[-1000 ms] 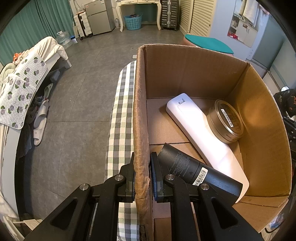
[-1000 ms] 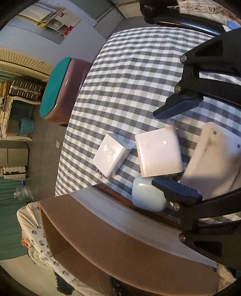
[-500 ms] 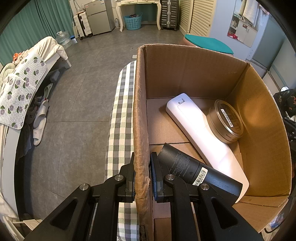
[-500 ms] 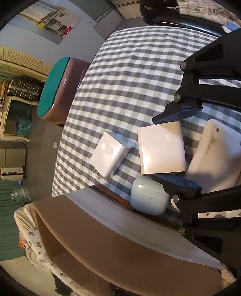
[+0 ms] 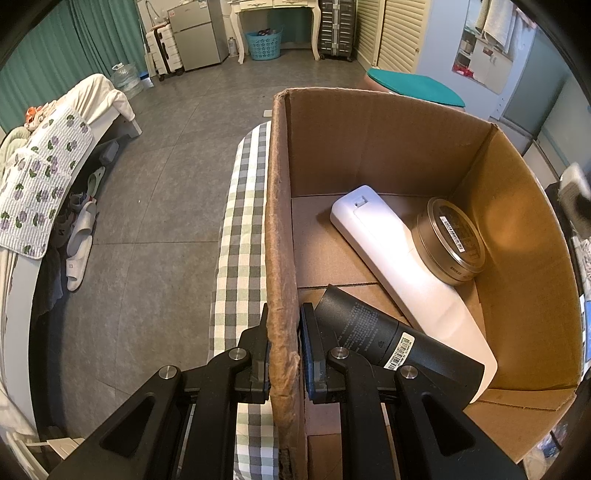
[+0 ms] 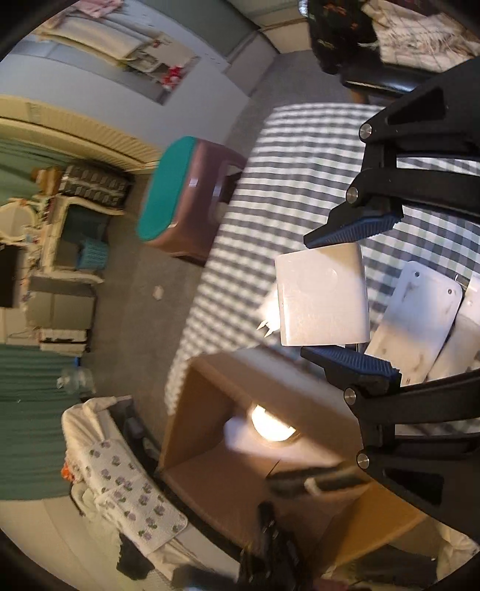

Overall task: Organize rigid objects
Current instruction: 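Carry the white square charger into the box and release it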

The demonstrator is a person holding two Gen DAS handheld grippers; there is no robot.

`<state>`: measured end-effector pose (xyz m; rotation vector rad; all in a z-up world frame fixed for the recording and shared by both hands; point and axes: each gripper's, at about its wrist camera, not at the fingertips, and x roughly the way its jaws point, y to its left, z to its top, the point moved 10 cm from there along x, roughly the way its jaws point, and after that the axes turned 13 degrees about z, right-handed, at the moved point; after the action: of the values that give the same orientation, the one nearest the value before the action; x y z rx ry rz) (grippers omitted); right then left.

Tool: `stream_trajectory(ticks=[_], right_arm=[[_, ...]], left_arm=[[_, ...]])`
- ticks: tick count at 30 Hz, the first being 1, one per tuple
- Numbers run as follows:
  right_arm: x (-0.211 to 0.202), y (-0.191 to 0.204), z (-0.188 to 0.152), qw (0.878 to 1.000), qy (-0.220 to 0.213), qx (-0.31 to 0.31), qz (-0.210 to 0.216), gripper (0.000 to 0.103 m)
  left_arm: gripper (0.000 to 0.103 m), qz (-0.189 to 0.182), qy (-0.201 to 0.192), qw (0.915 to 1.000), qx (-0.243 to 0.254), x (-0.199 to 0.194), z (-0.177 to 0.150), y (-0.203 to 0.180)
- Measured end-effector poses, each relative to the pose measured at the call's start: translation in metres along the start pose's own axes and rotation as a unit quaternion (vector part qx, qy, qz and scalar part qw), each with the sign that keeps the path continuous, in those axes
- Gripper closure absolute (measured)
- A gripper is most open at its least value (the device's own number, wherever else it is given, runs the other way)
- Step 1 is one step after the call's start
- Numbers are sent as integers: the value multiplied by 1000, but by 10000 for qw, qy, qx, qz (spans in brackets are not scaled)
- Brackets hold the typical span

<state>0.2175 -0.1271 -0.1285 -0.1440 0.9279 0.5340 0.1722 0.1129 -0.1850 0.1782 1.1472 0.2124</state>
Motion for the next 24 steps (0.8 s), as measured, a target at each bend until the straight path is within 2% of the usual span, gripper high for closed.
stream_trajectory(ticks=[5, 10, 16, 24], right_arm=[[-35, 41, 31, 9985, -359, -397, 80, 51], [-48, 92, 44, 9949, -502, -775, 404, 51], [-20, 135, 24, 9912, -175, -1030, 817, 51], [31, 154, -11, 9886, 455, -1115, 909, 51]], left_arm=[[91, -8, -11, 10000, 6, 0, -1, -2], [91, -7, -13, 10000, 5, 0, -1, -2], [91, -17, -21, 10000, -10, 0, -1, -4], [91, -14, -22, 10000, -4, 0, -1, -3]])
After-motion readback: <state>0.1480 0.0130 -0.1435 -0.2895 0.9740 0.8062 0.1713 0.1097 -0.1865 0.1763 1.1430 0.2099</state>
